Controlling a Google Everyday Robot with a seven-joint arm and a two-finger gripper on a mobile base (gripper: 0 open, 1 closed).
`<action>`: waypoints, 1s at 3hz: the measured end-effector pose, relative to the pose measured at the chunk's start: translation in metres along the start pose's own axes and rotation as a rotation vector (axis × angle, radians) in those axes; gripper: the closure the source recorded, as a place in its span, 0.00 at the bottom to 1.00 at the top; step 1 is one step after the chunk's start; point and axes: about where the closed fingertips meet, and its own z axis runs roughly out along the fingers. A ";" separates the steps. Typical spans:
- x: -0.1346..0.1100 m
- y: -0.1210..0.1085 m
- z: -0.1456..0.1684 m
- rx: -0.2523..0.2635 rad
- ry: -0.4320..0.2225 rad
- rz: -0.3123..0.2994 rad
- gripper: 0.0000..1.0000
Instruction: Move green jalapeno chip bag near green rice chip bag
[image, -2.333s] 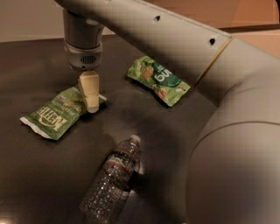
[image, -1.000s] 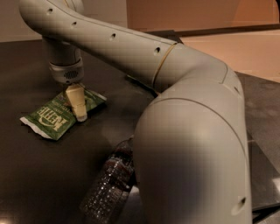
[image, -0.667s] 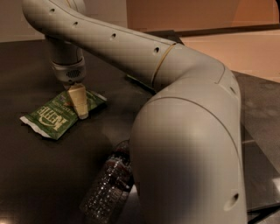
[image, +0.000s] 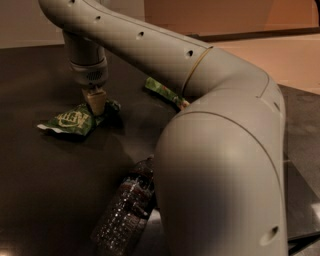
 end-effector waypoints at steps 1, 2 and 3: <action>0.024 0.007 -0.017 0.028 0.021 0.005 0.93; 0.059 0.012 -0.032 0.056 0.070 0.020 1.00; 0.097 0.011 -0.041 0.081 0.127 0.048 1.00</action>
Offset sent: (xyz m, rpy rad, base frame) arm 0.0257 -0.1144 0.0459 -0.1092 -0.1088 -0.0551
